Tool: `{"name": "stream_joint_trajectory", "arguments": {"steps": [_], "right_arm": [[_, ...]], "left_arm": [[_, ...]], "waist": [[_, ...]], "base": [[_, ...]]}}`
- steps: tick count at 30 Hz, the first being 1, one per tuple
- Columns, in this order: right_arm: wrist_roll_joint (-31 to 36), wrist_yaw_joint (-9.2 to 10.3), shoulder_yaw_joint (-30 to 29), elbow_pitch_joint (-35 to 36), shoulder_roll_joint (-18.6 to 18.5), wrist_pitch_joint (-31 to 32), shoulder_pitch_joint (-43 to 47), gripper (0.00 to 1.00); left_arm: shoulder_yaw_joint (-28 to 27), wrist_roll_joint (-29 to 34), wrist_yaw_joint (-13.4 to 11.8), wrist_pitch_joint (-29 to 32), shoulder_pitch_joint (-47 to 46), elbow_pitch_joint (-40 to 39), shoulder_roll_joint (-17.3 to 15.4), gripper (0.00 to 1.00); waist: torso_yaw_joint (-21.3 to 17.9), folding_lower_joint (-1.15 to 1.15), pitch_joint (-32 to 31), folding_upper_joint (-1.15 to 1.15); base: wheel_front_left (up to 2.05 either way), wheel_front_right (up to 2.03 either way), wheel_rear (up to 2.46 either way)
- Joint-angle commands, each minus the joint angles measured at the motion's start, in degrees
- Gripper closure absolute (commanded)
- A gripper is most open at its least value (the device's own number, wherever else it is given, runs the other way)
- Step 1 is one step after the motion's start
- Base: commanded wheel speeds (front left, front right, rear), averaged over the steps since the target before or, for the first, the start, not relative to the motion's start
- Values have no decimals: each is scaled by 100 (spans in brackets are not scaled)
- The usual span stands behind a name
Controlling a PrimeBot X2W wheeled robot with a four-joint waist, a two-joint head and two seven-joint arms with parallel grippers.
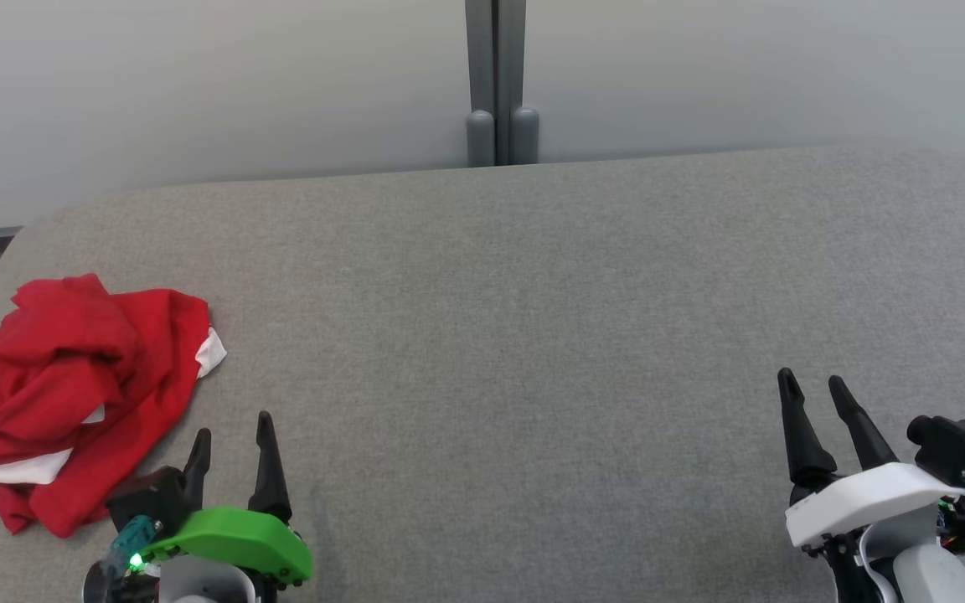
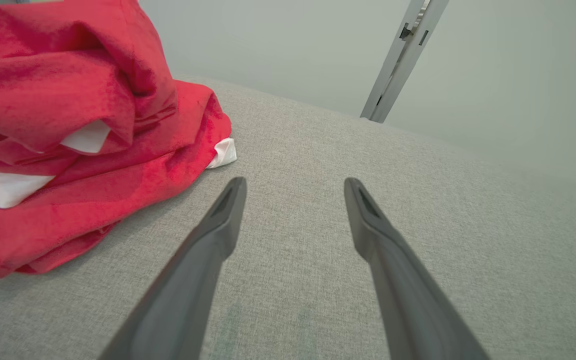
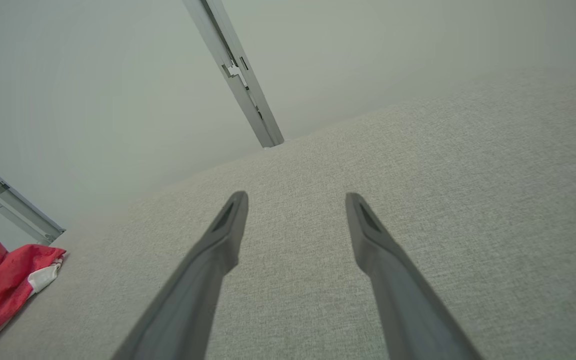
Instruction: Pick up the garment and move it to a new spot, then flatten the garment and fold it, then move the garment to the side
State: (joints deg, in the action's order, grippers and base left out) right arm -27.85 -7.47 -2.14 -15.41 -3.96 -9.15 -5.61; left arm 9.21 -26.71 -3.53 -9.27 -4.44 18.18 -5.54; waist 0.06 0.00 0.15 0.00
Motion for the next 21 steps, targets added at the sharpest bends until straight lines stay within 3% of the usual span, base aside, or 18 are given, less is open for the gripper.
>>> {"name": "stream_joint_trajectory", "arguments": {"steps": [1,12,21], "right_arm": [[179,-3,11,46,-7,-71,-36,0],[782,-3,36,10,14,-219,-9,0],[1257,-3,-21,66,19,-328,-29,0]], "left_arm": [[-14,200,-11,-62,-119,-41,9,0],[-80,745,158,-211,-97,13,112,0],[-103,1309,107,-319,-74,-118,147,0]], "waist": [[-4,0,4,0],[-32,0,16,0],[-51,0,25,0]], "base": [[0,0,0],[0,0,0],[0,0,0]]}}
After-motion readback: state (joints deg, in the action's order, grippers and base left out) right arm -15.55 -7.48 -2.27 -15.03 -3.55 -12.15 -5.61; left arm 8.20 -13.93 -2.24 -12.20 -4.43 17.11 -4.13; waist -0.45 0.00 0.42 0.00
